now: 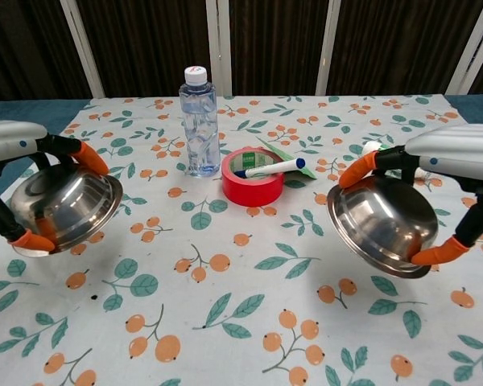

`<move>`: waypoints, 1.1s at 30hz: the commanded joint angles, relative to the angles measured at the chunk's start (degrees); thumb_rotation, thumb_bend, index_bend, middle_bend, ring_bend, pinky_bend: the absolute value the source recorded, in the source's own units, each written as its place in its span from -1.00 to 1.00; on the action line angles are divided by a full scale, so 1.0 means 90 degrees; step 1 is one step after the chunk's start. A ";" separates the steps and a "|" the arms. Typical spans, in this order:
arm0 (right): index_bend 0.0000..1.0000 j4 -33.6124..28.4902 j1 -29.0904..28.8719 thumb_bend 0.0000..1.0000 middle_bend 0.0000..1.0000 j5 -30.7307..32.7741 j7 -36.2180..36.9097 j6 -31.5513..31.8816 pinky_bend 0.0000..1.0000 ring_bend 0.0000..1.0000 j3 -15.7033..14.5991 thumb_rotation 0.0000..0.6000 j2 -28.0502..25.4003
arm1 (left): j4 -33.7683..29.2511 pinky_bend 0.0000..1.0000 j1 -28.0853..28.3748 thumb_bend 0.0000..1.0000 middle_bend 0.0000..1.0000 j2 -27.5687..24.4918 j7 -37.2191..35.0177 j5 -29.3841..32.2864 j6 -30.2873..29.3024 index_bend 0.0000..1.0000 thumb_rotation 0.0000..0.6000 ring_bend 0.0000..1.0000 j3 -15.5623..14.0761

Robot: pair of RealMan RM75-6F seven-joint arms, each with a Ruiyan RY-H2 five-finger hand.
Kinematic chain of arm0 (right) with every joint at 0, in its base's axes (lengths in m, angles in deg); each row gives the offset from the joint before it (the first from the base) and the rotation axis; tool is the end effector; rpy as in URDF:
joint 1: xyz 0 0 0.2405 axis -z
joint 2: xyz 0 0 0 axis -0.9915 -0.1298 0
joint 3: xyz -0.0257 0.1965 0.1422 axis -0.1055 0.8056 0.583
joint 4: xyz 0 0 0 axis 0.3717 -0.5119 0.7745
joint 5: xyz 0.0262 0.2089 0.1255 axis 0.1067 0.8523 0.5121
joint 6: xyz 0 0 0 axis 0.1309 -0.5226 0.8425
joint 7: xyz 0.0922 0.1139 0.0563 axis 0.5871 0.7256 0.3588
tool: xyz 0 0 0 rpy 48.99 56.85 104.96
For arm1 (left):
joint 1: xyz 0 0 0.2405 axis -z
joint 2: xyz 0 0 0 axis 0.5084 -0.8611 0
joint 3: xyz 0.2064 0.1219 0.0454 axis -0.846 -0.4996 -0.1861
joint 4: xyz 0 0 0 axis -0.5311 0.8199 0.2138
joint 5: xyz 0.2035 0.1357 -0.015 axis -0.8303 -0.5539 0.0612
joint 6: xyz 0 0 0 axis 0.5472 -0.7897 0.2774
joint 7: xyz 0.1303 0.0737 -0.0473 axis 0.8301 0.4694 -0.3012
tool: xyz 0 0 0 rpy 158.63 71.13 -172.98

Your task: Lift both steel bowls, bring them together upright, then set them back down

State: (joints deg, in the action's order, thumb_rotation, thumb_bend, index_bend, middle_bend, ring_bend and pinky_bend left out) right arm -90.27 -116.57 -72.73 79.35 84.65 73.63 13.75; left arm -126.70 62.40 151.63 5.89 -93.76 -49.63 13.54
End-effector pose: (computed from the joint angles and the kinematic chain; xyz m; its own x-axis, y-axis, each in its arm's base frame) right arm -0.1579 -0.2690 0.0025 0.5343 -0.3179 0.7833 -0.7637 -0.5788 0.2860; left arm -0.1557 0.2541 -0.0003 0.4835 0.3312 0.8103 0.8625 -0.3383 -0.3764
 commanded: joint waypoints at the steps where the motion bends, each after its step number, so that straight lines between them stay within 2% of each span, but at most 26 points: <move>1: 0.11 0.0380 -0.0012 -0.54 -0.43 0.0167 -0.0499 0.0006 -0.10 -0.18 0.0032 1.00 0.0299 | 0.0092 -0.16 0.0056 -1.00 -0.45 0.0174 0.0187 0.0209 0.0016 -0.50 1.00 -0.49 0.0030; 10: 0.11 0.0684 -0.0017 -0.54 -0.43 0.0753 -0.1576 -0.0078 -0.13 -0.18 0.0057 1.00 0.0426 | 0.0376 -0.16 0.0219 -1.00 -0.46 0.0465 0.0235 0.0534 0.0264 -0.51 1.00 -0.49 0.0086; 15: 0.11 0.0441 -0.0053 -0.54 -0.42 0.1181 -0.1915 -0.0305 -0.16 -0.18 0.0009 1.00 0.0216 | 0.0480 -0.16 0.0274 -1.00 -0.55 0.0579 0.0246 0.0587 0.0319 -0.52 1.00 -0.50 0.0083; 18: 0.11 0.0218 -0.0116 -0.54 -0.42 0.1445 -0.1964 -0.0533 -0.17 -0.18 -0.0031 1.00 0.0056 | 0.0539 -0.19 0.0306 -1.00 -0.66 0.0633 0.0296 0.0658 0.0350 -0.56 1.00 -0.59 0.0071; 23: 0.10 0.0052 -0.0176 -0.54 -0.43 0.1664 -0.2049 -0.0651 -0.23 -0.24 -0.0054 1.00 -0.0030 | 0.0595 -0.25 0.0330 -1.00 -0.73 0.0707 0.0311 0.0645 0.0356 -0.60 1.00 -0.67 0.0054; 26: -0.06 -0.0012 -0.0188 -0.54 -0.48 0.1794 -0.2106 -0.0650 -0.34 -0.43 -0.0056 1.00 -0.0028 | 0.0601 -0.35 0.0350 -1.00 -0.80 0.0728 0.0329 0.0676 0.0391 -0.62 1.00 -0.80 0.0037; 30: -0.40 -0.0087 -0.0175 -0.54 -0.71 0.2008 -0.2205 -0.0529 -0.50 -0.72 -0.0019 1.00 0.0042 | 0.0589 -0.42 0.0379 -1.00 -0.92 0.0751 0.0348 0.0686 0.0431 -0.68 1.00 -0.92 0.0015; 33: -0.49 -0.0093 -0.0127 -0.57 -0.81 0.2102 -0.2192 -0.0334 -0.58 -0.80 0.0033 1.00 0.0207 | 0.0548 -0.45 0.0391 -1.00 -0.99 0.0741 0.0302 0.0637 0.0462 -0.74 1.00 -0.99 -0.0003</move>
State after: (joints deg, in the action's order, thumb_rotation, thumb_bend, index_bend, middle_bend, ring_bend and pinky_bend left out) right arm -91.12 -117.97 -54.15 59.67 80.78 73.63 14.81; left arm -121.65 65.86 158.36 8.77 -87.81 -45.60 13.59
